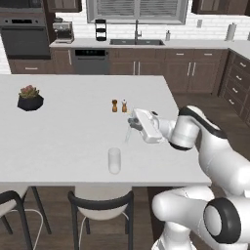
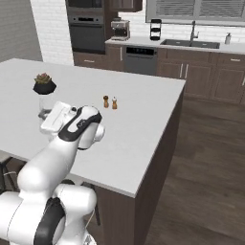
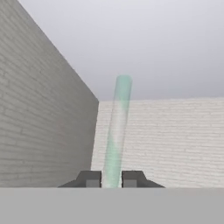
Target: Take a straw from the drawer in front and place it inside the glass cup on the dining counter.
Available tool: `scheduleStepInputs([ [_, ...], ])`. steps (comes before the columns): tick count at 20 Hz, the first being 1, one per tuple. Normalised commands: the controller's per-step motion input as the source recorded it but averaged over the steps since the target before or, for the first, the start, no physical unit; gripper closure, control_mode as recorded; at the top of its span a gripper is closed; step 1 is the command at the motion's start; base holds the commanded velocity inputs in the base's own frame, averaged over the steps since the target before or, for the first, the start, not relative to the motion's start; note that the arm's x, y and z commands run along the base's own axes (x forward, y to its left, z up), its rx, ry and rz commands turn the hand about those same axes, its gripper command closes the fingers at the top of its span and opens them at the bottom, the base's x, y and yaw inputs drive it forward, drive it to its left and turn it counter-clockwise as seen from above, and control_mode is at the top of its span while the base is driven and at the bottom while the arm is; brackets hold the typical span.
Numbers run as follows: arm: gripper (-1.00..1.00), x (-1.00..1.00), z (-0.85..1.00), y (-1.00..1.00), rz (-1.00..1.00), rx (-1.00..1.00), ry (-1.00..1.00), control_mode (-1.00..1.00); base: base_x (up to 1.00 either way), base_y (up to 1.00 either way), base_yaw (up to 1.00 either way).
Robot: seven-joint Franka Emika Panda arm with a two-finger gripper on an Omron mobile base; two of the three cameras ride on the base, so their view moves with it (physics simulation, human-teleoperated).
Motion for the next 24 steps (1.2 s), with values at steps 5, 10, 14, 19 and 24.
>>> scheduleStepInputs([
  [5, 1.0, 0.0, -0.12, -0.18, -0.01, -0.03, 0.22, -1.0, 0.0, 0.0, 0.0],
  [10, 1.0, 0.05, -0.36, 0.0, 0.0, -0.1, 0.0, -1.0, 0.0, 0.0, 0.0],
  [14, 1.0, 0.28, -0.16, 0.0, 0.0, -0.07, -0.04, -1.0, 0.0, 0.0, 0.0],
  [19, 1.0, 0.3, 0.0, 0.0, 0.0, -0.02, -0.07, -1.0, 0.0, 0.0, 0.0],
  [24, 1.0, 0.06, -0.01, 0.0, 0.0, -0.07, -0.07, -1.0, 0.0, 0.0, 0.0],
])
